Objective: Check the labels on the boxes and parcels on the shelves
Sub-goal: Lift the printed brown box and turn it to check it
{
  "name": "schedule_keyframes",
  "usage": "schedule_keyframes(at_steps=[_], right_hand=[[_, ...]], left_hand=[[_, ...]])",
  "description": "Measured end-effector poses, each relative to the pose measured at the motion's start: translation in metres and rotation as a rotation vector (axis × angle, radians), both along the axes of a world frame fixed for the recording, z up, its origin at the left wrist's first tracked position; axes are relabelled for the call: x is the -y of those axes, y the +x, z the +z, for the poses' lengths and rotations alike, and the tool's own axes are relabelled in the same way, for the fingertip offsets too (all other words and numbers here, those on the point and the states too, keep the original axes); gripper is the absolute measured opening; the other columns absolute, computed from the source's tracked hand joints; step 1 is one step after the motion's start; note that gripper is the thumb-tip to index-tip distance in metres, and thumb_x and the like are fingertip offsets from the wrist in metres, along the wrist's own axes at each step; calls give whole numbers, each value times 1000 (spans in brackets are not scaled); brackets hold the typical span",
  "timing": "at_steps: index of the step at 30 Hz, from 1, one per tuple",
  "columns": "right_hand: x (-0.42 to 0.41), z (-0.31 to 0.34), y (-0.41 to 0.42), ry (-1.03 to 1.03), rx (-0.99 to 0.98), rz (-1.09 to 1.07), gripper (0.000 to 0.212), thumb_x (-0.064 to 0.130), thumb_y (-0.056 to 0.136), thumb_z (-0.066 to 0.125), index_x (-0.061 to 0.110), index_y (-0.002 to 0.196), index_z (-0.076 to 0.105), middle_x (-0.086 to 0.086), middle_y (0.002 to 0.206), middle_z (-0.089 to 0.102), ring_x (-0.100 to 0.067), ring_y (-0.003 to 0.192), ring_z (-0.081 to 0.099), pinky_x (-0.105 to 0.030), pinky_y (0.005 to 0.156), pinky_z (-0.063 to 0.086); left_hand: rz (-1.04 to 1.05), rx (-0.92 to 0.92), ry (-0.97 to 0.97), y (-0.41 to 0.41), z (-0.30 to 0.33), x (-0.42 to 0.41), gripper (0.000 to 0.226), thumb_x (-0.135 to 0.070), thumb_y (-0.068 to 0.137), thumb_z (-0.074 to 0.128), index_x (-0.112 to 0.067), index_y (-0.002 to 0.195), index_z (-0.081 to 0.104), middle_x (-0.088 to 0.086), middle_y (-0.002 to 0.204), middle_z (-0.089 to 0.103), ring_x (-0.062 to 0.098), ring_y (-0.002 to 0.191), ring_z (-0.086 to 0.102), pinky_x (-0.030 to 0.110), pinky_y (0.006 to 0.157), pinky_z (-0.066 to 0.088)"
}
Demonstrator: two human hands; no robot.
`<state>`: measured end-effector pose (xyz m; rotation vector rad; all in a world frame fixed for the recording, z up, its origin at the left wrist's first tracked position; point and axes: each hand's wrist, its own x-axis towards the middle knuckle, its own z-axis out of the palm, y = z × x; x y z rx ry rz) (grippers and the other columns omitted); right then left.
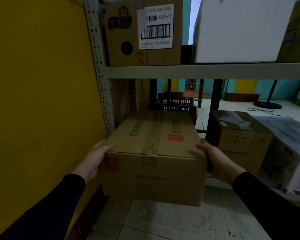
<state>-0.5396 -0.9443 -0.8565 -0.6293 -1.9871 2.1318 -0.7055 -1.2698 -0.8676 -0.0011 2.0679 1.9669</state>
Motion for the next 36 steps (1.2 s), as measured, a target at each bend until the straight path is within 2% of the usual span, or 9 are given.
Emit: schedule_keyframes(at_steps=[3, 5, 7, 10, 14, 18, 25, 32, 36], right_hand=[[0, -7, -12, -48, -15, -94, 46, 31, 105, 45, 42, 148, 31, -5, 111, 59, -31, 102, 65, -45, 79, 55], [-3, -13, -25, -49, -16, -171, 55, 32, 106, 45, 38, 156, 22, -6, 119, 57, -28, 99, 62, -45, 79, 53], [-10, -21, -38, -32, -9, -233, 58, 35, 105, 47, 34, 157, 22, -11, 141, 50, -26, 99, 60, -48, 89, 51], [-17, -35, -62, -8, -16, -288, 59, 35, 103, 50, 32, 157, 26, -11, 144, 46, -21, 95, 57, -47, 94, 48], [-24, -54, -92, 67, -55, -385, 55, 35, 101, 54, 34, 153, 35, -8, 143, 45, -22, 105, 55, -44, 98, 46], [-26, -70, -122, 144, -75, -451, 50, 36, 103, 52, 31, 151, 41, -6, 148, 44, -19, 116, 47, -40, 101, 41], [-34, -92, -156, 147, -27, -462, 53, 32, 102, 55, 29, 153, 39, -10, 150, 45, -26, 116, 53, -48, 108, 45], [-46, -115, -190, 151, -44, -432, 55, 32, 102, 56, 29, 153, 37, -10, 150, 46, -27, 120, 55, -42, 104, 47], [-56, -122, -204, 176, -53, -412, 58, 36, 101, 56, 30, 154, 34, -8, 151, 46, -26, 121, 55, -45, 105, 47]], left_hand=[[4, -30, 0, -20, -4, -17, 71, -44, 86, 71, -31, 149, 40, 7, 140, 52, 29, 124, 52, 49, 109, 41], [-6, -40, -11, -36, -6, -31, 71, -43, 89, 70, -29, 150, 38, 6, 142, 50, 27, 123, 51, 44, 107, 42], [-15, -58, -20, -52, -9, -44, 68, -39, 92, 67, -26, 151, 36, 4, 140, 50, 22, 115, 51, 33, 90, 46], [-31, -62, -26, -79, -18, -60, 62, -35, 96, 63, -23, 150, 36, -1, 123, 51, 14, 96, 51, 24, 66, 39], [-82, -3, -15, -122, -36, -74, 65, -43, 92, 66, -26, 149, 40, 3, 128, 57, 19, 103, 57, 32, 73, 47], [-124, 34, 8, -156, -55, -82, 63, -44, 93, 64, -29, 149, 39, 2, 129, 56, 18, 103, 56, 30, 69, 45], [-124, 20, 53, -184, -83, -97, 66, -42, 94, 64, -34, 152, 33, 4, 138, 53, 25, 114, 55, 36, 85, 48], [-92, -4, 79, -209, -101, -108, 66, -44, 93, 65, -36, 151, 35, 3, 135, 54, 24, 112, 56, 31, 72, 47], [-66, -28, 89, -220, -110, -114, 65, -43, 93, 64, -35, 151, 35, 3, 133, 56, 22, 108, 58, 33, 81, 49]])
